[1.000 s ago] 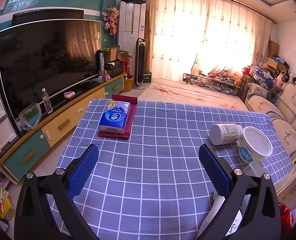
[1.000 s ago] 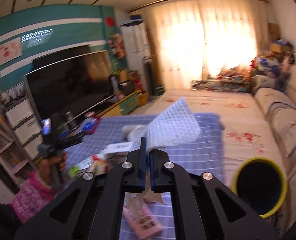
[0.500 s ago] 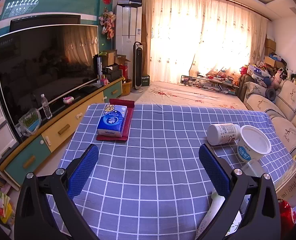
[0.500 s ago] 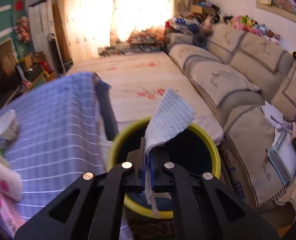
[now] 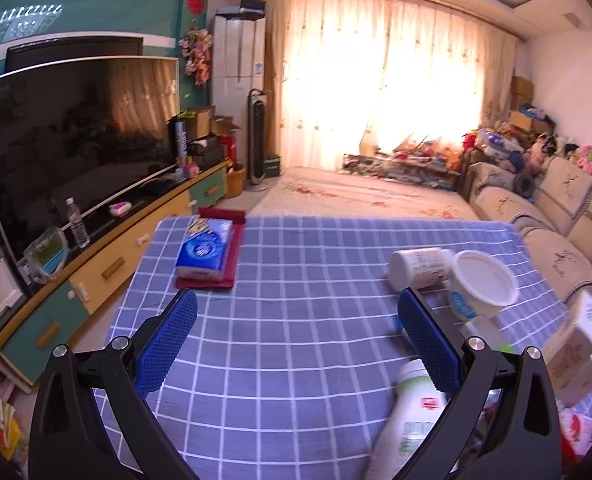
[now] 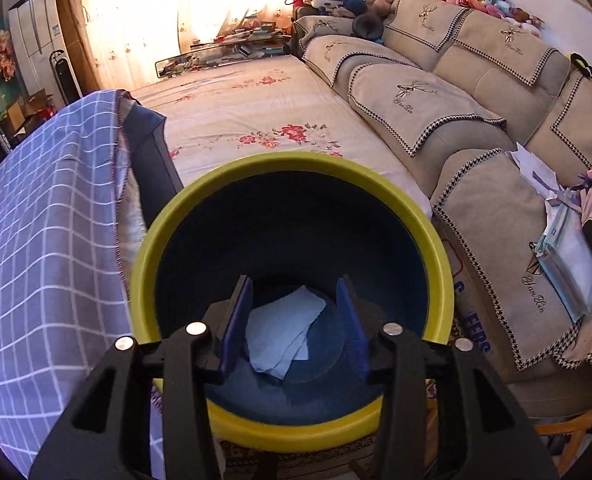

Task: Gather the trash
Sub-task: 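Reach to the white carton box and grasp it with the left tool, then carry the white carton over the bin and open the left tool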

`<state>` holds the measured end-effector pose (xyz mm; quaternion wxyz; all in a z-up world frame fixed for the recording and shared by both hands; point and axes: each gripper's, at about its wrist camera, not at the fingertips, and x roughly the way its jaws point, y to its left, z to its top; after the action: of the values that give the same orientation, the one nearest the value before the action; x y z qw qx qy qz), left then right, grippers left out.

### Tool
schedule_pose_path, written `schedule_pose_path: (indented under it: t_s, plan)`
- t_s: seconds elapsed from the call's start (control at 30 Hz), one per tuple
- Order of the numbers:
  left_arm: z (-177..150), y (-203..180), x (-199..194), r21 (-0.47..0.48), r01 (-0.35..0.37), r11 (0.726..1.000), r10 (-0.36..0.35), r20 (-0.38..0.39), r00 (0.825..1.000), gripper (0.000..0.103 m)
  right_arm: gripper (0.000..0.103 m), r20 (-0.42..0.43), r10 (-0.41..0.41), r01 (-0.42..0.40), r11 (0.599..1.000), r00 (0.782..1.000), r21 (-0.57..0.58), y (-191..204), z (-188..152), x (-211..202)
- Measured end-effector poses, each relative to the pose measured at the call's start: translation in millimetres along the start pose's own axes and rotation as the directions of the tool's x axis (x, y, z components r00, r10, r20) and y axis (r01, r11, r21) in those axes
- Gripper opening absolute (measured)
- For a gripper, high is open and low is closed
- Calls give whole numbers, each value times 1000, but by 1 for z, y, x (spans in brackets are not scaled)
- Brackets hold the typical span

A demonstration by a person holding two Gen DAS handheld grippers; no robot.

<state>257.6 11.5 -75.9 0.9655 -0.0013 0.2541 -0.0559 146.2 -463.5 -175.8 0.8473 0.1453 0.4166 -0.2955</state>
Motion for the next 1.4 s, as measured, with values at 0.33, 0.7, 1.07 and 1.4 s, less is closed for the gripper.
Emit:
schedule_pose_path:
  t_s: [0.33, 0.7, 1.07, 1.4]
  plan:
    - [13, -50, -43, 119, 194, 974, -197, 18, 980, 99, 47, 21, 62, -61, 997, 998, -56, 20, -13, -26]
    - [17, -142, -42, 331, 500, 800, -451, -218, 865, 99, 48, 22, 104, -102, 993, 994, -67, 26, -18, -36]
    - [7, -178, -9, 425, 546, 722, -436, -333, 836, 64, 48, 12, 123, -122, 991, 992, -53, 20, -20, -29]
    - [18, -177, -19, 408, 565, 717, -458, -335, 823, 31, 48, 25, 139, -138, 989, 990, -50, 18, -23, -34]
